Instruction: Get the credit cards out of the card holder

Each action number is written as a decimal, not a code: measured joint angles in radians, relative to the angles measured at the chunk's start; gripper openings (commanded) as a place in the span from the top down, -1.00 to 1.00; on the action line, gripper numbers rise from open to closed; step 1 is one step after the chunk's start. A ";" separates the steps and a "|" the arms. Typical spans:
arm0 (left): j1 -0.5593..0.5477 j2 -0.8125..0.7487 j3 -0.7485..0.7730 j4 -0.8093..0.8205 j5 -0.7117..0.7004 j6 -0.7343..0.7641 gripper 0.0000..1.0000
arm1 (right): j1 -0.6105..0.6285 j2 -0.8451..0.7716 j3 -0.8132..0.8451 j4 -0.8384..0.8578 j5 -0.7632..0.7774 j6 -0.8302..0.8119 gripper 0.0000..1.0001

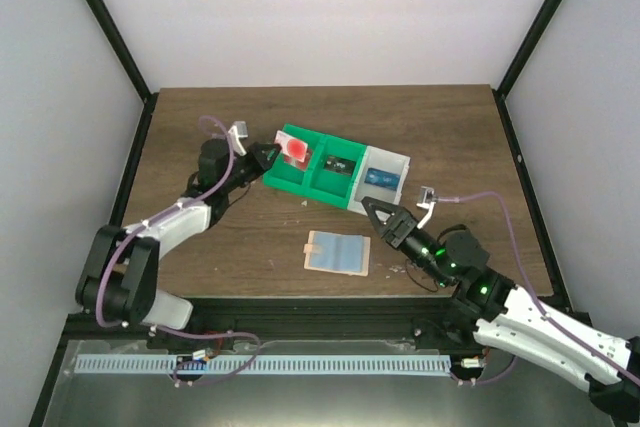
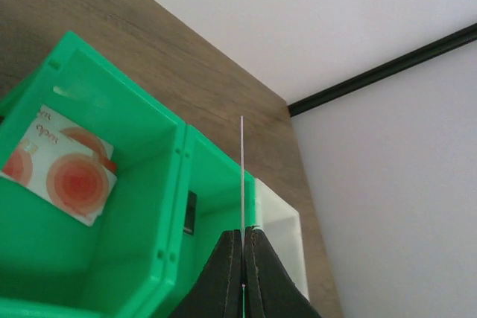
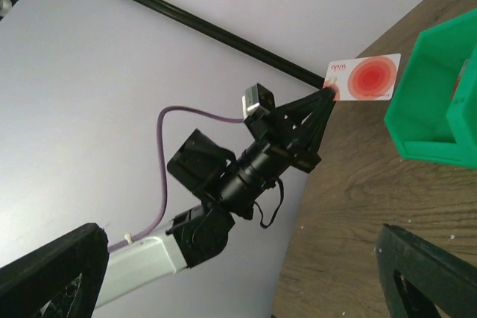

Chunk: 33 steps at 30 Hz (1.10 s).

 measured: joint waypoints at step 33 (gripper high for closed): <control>0.001 0.513 0.330 -0.169 -0.051 0.128 0.77 | 0.000 -0.102 0.000 -0.120 0.047 -0.044 -0.99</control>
